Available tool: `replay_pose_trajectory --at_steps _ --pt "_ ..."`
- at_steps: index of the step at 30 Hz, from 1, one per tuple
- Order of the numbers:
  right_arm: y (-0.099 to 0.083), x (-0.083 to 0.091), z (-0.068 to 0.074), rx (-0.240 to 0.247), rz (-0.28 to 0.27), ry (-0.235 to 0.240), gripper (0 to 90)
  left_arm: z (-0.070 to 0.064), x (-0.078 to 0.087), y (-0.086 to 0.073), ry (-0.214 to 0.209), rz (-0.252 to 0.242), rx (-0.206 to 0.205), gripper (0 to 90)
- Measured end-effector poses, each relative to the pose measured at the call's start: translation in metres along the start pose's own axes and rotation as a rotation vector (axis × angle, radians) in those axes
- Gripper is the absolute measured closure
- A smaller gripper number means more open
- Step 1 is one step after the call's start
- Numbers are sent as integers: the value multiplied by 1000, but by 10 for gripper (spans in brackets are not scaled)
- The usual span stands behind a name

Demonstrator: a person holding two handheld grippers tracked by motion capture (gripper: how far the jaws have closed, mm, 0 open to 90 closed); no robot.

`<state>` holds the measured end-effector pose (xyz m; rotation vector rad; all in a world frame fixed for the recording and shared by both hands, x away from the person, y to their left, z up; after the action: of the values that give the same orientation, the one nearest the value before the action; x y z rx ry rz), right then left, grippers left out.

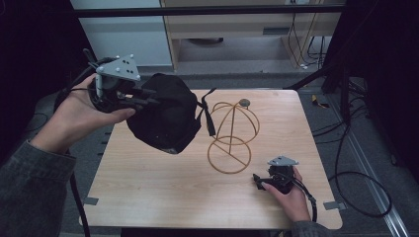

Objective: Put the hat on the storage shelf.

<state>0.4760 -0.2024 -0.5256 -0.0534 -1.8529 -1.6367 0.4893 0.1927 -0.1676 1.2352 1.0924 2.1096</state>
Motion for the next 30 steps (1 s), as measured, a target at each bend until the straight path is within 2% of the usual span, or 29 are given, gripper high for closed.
replay_pose_trajectory --at_steps 6,15,30 --pt "0 0 0 0 0 0 88 0 -5 6 2 5 -11 725" --pt "0 0 0 0 0 0 88 -2 -9 17 -2 -19 -8 725" --pt "0 0 0 -5 2 0 88 -5 -24 39 -19 -21 -36 725"
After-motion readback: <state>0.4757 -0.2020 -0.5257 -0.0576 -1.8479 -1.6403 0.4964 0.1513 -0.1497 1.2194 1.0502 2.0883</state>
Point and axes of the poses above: each handheld gripper's, and its own axes: x roughly backward along the jaws, y roughly out of its top, z roughly to its left, the point moved 2 cm from there along -x, roughly forward along the jaws, and after that the axes turned 13 degrees about -z, right-handed, at the moved point
